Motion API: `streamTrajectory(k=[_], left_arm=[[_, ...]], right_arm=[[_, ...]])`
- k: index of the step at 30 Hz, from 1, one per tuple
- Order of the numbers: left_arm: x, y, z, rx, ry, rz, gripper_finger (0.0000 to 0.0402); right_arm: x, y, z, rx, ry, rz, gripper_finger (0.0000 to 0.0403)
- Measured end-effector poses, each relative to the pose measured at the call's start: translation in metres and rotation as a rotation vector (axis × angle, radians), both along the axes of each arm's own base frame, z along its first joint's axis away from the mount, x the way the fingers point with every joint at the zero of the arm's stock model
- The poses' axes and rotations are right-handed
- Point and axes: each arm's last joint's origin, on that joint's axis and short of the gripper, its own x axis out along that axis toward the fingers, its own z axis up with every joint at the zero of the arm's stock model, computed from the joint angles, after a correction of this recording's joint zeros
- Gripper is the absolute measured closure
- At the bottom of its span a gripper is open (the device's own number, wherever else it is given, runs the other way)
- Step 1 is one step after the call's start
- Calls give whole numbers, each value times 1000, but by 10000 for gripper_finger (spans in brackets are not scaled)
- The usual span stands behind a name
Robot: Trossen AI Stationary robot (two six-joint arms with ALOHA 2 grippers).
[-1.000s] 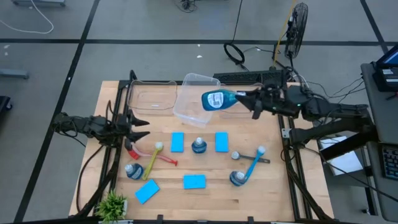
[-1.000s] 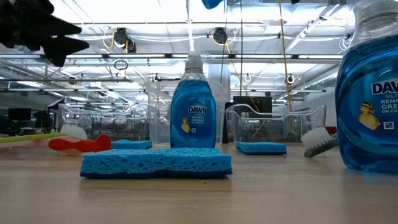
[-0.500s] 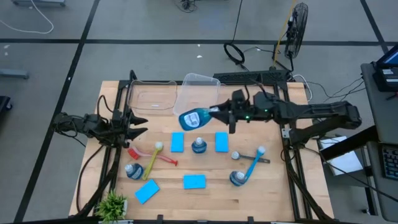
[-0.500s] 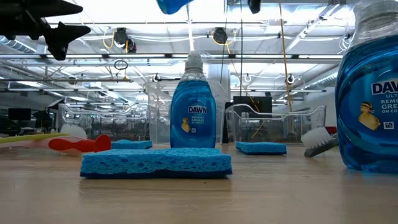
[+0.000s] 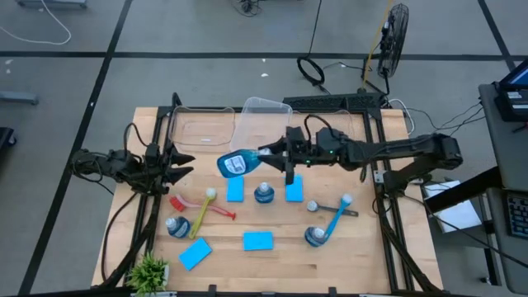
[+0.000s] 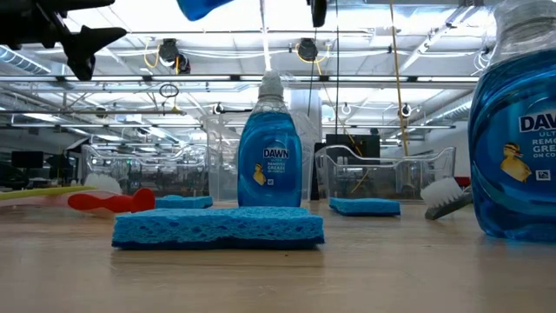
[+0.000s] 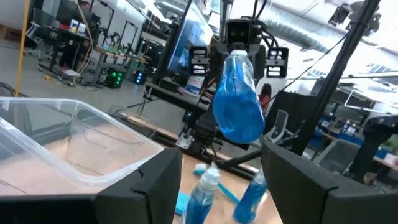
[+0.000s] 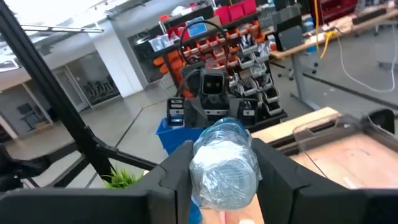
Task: Pick & Place Kitchen Sink Supplies
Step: Put the blue dishwashing liquid into the left transparent bin
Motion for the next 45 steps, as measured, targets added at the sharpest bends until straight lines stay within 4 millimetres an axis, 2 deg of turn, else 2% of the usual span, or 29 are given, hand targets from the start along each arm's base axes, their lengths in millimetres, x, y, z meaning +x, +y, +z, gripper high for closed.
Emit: streamTrajectory(k=[9, 15, 23, 28, 36, 40, 45], left_arm=[[1, 0, 0, -33, 1, -3, 178], [12, -2, 3, -36, -2, 50, 179], [47, -11, 9, 35, 38, 55, 179], [73, -19, 32, 120, 142, 49, 179], [111, -23, 71, 220, 456, 49, 179], [129, -21, 81, 230, 545, 42, 179], [151, -19, 89, 216, 572, -28, 179]], right_arm=[[19, 0, -20, -76, 13, 20, 283], [23, -5, -27, -88, 37, 6, 283], [23, -7, -30, -109, 76, 3, 283], [22, -7, -39, -106, 166, 8, 283], [21, -6, -42, -130, 200, 59, 283], [21, -4, -43, -145, 201, 93, 283], [21, -3, -44, -157, 219, 123, 283]])
